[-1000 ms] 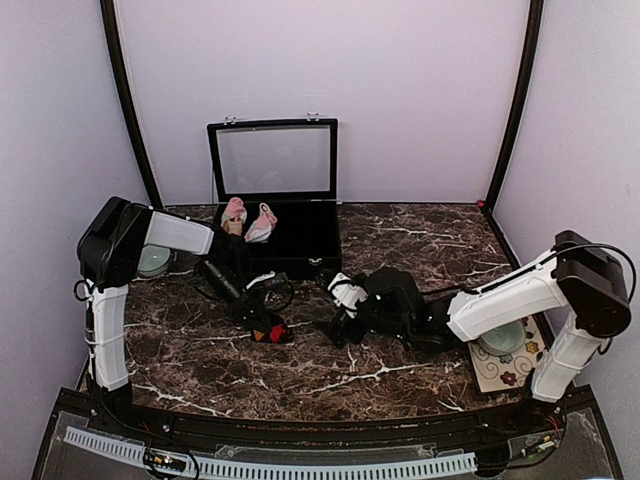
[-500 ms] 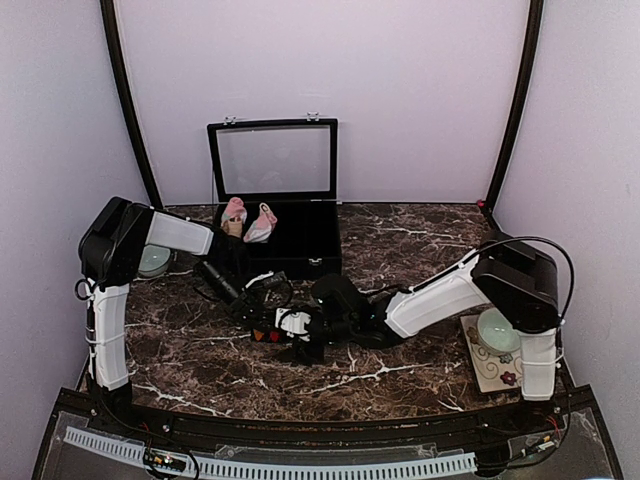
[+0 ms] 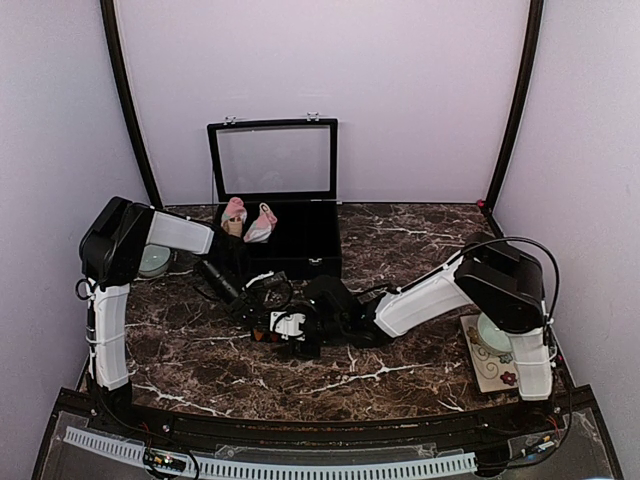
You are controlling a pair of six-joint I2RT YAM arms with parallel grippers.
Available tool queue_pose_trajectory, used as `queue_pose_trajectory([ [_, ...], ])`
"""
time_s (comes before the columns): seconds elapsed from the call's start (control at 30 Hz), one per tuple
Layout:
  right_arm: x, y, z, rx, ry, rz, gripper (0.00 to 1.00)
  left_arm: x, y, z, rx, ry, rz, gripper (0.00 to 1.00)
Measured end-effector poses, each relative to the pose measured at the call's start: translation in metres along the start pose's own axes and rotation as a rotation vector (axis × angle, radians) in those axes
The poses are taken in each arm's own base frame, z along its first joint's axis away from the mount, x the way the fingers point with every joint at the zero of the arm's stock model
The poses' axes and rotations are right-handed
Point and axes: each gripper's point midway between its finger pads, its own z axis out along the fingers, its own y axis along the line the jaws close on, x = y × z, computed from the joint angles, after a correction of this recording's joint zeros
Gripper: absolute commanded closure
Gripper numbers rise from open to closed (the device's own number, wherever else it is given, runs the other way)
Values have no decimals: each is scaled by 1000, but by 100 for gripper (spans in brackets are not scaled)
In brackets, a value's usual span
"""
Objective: Roll the socks
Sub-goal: Pick up the sock from the center of the board.
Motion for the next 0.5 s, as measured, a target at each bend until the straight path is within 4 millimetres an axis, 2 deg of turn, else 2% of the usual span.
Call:
queue_pose_trajectory([
  [0.13,9,-11,-1,38,25,-1,41,0,0,0,0,3,1,72],
  [0.27,14,-19,-2,52,36,-2,48,1,0,-1,0,9,0,73],
  [0.5,14,-17,0,36,40,-5,53,1,0,-1,-1,14,-2,72],
])
